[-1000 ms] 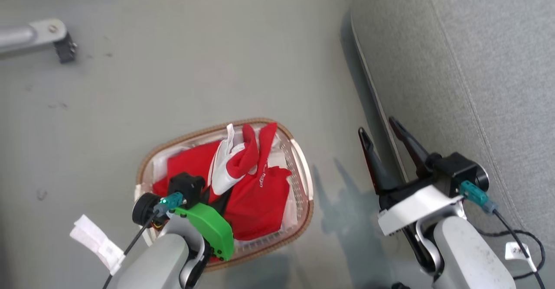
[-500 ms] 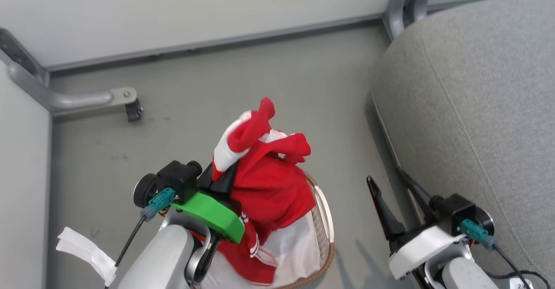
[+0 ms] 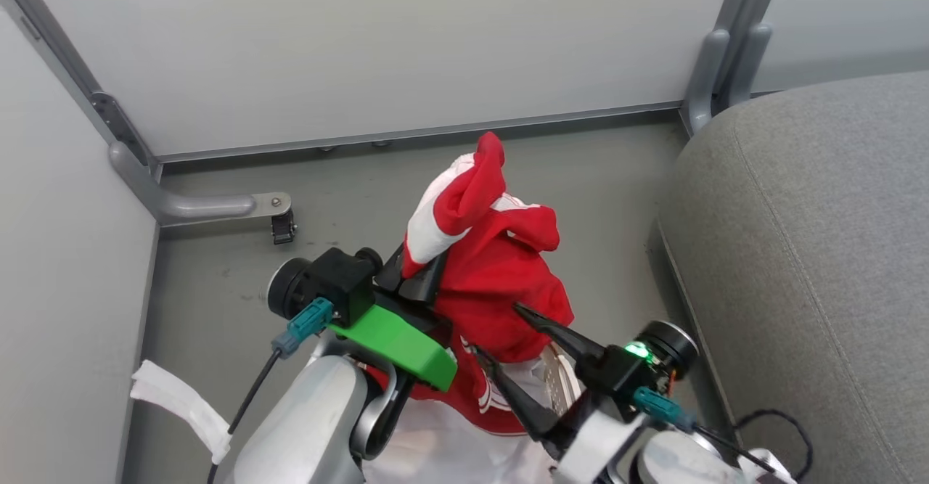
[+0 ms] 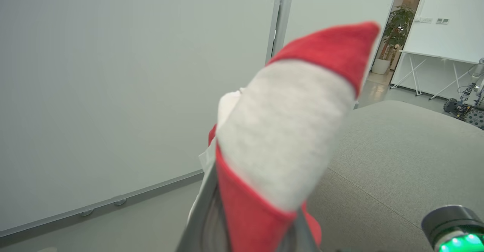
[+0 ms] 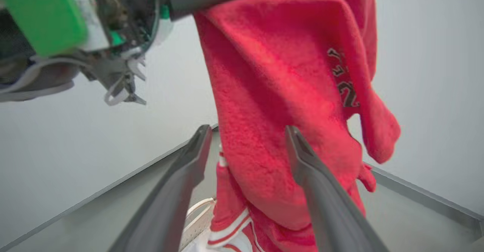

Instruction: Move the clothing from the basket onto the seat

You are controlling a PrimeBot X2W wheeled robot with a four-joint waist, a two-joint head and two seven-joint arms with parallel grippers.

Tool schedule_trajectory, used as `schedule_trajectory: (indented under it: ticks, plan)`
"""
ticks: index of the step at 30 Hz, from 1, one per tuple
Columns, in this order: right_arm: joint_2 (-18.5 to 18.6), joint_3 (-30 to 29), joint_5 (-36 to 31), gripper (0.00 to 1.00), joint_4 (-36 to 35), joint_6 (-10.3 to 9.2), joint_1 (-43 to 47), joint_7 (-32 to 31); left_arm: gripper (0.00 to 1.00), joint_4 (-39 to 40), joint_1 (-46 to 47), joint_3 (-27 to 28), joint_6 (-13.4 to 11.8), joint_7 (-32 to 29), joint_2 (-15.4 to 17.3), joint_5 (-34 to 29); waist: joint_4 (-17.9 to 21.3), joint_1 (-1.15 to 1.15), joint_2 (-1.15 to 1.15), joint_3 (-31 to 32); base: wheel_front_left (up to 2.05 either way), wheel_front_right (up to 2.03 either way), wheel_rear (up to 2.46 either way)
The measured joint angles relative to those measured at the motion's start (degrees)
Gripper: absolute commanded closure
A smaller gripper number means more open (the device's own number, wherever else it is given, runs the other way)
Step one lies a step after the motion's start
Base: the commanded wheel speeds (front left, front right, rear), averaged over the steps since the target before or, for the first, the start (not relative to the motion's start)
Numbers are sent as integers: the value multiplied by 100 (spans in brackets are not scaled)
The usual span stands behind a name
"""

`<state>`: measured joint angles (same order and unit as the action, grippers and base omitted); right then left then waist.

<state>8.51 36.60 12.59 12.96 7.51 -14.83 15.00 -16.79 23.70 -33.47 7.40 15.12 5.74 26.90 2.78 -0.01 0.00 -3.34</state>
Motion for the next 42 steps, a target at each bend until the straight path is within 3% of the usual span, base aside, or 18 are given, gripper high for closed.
schedule_trajectory:
  ticks: [6,15,27,28,29,30,42]
  plan:
    - [-315,245,-425,0,614,1,-829,0,100,-32,121,-271,0,0,-138,36,-209,0,0,51,0,0,0]
    - [-555,-48,-994,0,1312,2,-1048,0,100,-78,186,-588,0,0,-240,131,-466,0,0,130,0,0,0]
    - [-566,-303,-902,0,1220,2,-943,0,100,-4,220,-988,0,0,-272,375,-592,0,0,212,0,0,0]
    - [-565,-326,-877,9,1218,2,-942,0,100,15,220,-1032,0,0,-274,422,-606,0,0,216,0,0,0]
    - [-570,-359,-815,68,1218,2,-934,0,100,32,220,-1073,0,0,-274,448,-620,1,0,220,0,0,0]
    - [-569,-383,-791,100,1227,2,-927,1,100,59,220,-1122,0,0,-274,492,-637,0,0,225,0,0,0]
    - [-569,-621,-463,100,1492,2,-925,15,100,102,216,-1147,0,0,-275,611,-795,0,0,254,0,0,0]
